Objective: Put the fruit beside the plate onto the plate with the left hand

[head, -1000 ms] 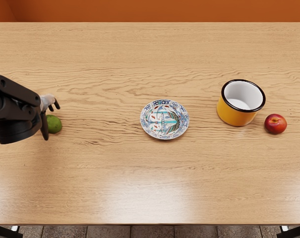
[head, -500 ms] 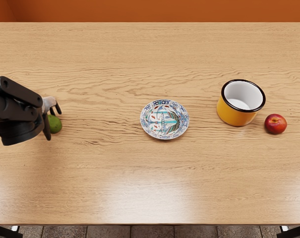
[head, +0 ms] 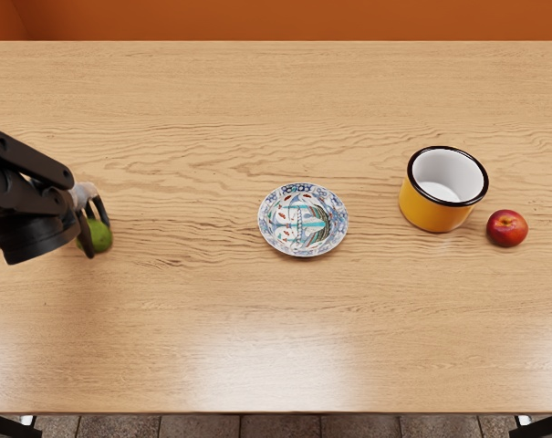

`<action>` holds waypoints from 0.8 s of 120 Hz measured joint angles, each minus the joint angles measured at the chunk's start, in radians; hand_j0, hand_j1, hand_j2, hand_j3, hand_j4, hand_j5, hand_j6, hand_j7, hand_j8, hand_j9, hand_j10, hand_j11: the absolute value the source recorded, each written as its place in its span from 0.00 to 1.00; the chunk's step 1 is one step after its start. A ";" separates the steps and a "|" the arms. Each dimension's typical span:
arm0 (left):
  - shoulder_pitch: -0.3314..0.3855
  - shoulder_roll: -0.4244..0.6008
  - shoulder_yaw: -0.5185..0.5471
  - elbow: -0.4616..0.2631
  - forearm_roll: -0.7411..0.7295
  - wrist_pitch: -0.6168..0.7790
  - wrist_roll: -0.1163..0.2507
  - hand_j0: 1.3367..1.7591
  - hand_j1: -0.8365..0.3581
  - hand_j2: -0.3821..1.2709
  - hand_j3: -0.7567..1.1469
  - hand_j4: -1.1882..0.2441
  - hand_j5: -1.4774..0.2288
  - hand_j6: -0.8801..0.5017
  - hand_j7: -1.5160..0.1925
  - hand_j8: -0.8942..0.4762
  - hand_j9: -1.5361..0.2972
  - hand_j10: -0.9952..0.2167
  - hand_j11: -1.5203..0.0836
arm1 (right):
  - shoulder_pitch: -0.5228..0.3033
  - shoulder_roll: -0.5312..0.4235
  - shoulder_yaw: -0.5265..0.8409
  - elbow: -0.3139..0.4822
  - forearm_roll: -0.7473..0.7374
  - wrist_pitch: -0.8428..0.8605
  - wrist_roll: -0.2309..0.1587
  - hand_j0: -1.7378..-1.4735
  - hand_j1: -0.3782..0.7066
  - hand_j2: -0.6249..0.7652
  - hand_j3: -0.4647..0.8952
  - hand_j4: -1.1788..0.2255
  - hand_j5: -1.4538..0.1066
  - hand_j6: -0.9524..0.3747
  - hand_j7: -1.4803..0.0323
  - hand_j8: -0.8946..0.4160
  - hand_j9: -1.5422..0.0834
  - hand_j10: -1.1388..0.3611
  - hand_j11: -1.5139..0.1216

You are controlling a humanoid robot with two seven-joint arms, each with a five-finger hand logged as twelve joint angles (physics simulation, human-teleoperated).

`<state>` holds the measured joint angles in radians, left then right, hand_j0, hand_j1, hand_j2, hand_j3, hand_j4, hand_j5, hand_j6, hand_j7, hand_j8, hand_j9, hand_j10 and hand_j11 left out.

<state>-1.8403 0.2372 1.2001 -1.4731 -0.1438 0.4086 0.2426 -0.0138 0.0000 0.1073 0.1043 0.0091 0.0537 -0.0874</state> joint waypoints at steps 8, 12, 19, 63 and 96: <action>-0.040 0.007 -0.001 -0.003 -0.032 -0.004 -0.001 0.74 0.40 0.49 0.40 0.46 0.21 0.41 0.25 0.34 0.26 0.18 0.29 | 0.000 0.000 0.000 0.000 0.000 0.000 0.000 0.30 0.03 0.45 0.34 0.84 0.93 0.72 0.98 0.68 0.95 0.76 0.93; -0.059 0.018 -0.002 -0.004 -0.059 -0.005 0.000 0.74 0.39 0.51 0.40 0.47 0.19 0.43 0.24 0.34 0.26 0.17 0.28 | 0.000 0.000 0.000 0.000 0.000 0.000 0.000 0.30 0.03 0.45 0.34 0.84 0.93 0.72 0.98 0.68 0.95 0.76 0.93; -0.084 0.036 -0.004 -0.005 -0.110 -0.006 0.000 0.74 0.37 0.54 0.40 0.47 0.17 0.43 0.23 0.36 0.25 0.16 0.27 | 0.000 0.000 0.000 0.000 0.000 0.000 0.000 0.30 0.03 0.45 0.34 0.84 0.93 0.72 0.98 0.68 0.95 0.76 0.93; -0.142 0.157 -0.228 -0.006 -0.399 -0.124 -0.004 0.74 0.39 0.55 0.40 0.45 0.14 0.43 0.20 0.37 0.21 0.12 0.23 | 0.000 0.000 0.000 0.000 0.000 0.000 0.000 0.30 0.03 0.45 0.34 0.84 0.93 0.72 0.98 0.68 0.95 0.76 0.93; -0.142 0.158 -0.477 -0.004 -0.418 -0.351 -0.005 0.75 0.30 0.68 0.40 0.31 0.14 0.41 0.20 0.37 0.21 0.11 0.23 | 0.000 0.000 0.000 0.000 0.000 0.000 0.000 0.30 0.03 0.45 0.34 0.84 0.93 0.72 0.98 0.68 0.95 0.76 0.93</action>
<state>-1.9819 0.3954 0.7229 -1.4775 -0.5617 0.0571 0.2378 -0.0137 0.0000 0.1074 0.1043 0.0092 0.0537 -0.0874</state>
